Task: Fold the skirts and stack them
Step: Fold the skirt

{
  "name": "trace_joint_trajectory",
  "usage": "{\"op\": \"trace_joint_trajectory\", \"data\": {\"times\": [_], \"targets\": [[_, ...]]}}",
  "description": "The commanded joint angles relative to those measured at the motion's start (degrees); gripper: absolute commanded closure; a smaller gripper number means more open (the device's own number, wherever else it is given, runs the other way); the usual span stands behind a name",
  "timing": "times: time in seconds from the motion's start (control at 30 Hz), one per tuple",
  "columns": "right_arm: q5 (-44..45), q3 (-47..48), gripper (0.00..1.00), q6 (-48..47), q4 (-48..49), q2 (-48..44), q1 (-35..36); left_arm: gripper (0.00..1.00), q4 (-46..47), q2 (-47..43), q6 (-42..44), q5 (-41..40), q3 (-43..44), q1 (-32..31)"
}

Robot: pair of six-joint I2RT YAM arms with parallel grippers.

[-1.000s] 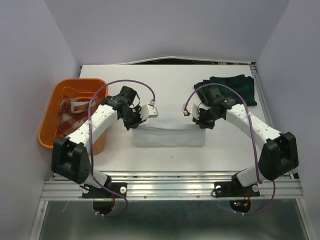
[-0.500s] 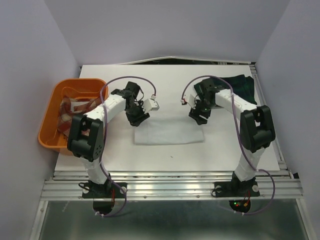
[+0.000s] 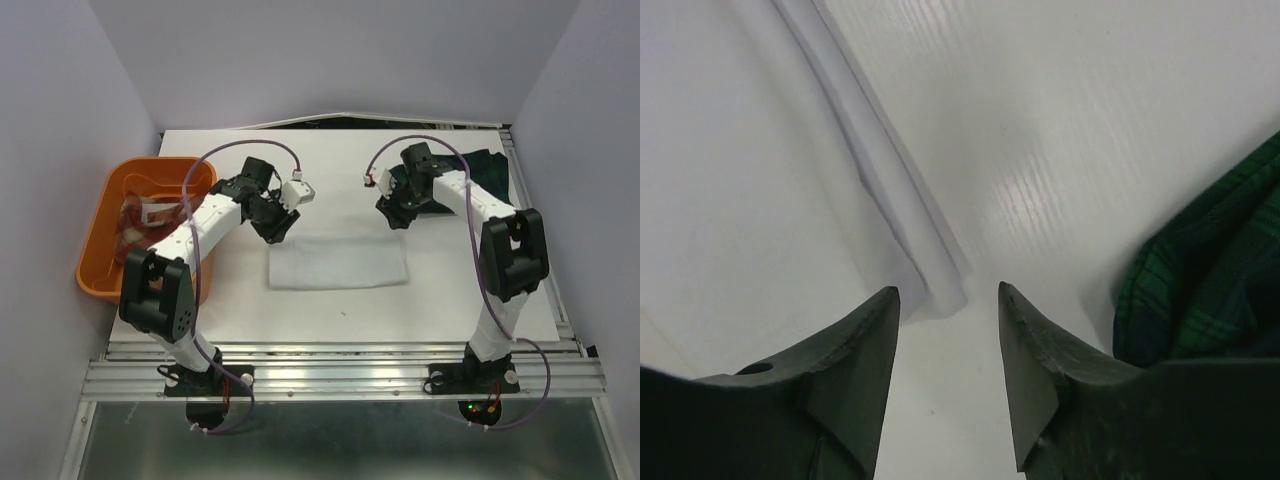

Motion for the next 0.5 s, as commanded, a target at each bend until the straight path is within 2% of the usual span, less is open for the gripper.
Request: {"op": "trace_joint_trajectory", "data": {"times": [0.0,0.07,0.13,0.27,0.43,0.47], "targets": [[-1.5,-0.8,0.54,2.8,2.3,4.1,0.0,0.52,0.2,-0.7,-5.3,3.0,-4.7,-2.7],[-1.3,-3.3,0.57,2.9,2.6,4.8,0.0,0.60,1.0,0.2,-6.4,3.3,-6.7,-4.9],[-1.1,-5.6,0.60,2.9,3.0,4.5,0.0,0.63,1.9,1.1,-8.2,2.7,-7.7,-6.0],[-1.2,-14.8,0.64,3.2,3.2,1.0,0.0,0.74,5.1,7.4,-9.8,0.2,-6.8,-6.6],[-4.6,-22.9,0.68,5.6,-1.3,-6.6,0.0,0.82,6.3,18.3,-10.9,-4.3,2.6,-6.6],[-6.7,-25.3,0.68,7.5,-2.4,-7.9,0.0,0.84,5.6,22.3,-10.7,-4.7,7.8,-6.5]]}}
